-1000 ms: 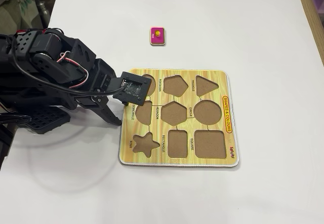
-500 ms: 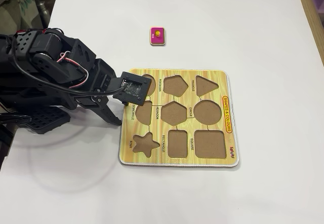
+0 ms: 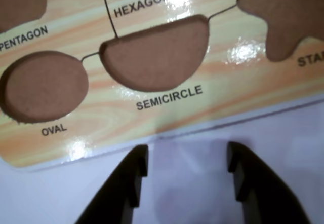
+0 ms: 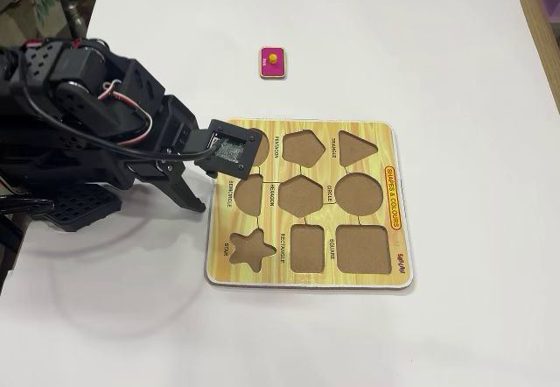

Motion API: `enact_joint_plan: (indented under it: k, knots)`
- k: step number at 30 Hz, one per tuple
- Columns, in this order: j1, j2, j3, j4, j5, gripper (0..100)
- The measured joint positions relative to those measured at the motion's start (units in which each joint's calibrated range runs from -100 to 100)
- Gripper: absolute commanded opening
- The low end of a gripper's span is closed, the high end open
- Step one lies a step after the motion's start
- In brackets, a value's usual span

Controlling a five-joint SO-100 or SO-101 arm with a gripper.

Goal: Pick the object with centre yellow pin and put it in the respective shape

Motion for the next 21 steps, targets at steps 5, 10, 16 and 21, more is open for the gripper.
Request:
enact_joint_plan:
  k: [5,10,16,21]
  knots:
    - [-0.09,13.32,-11.33,1.54,0.00,18]
    - [-0.09,23.97,-23.56,1.54,0.00,18]
    - [-1.96,33.25,-34.80,1.54,0.00,18]
    - [-9.82,41.84,-41.55,1.54,0.00,18]
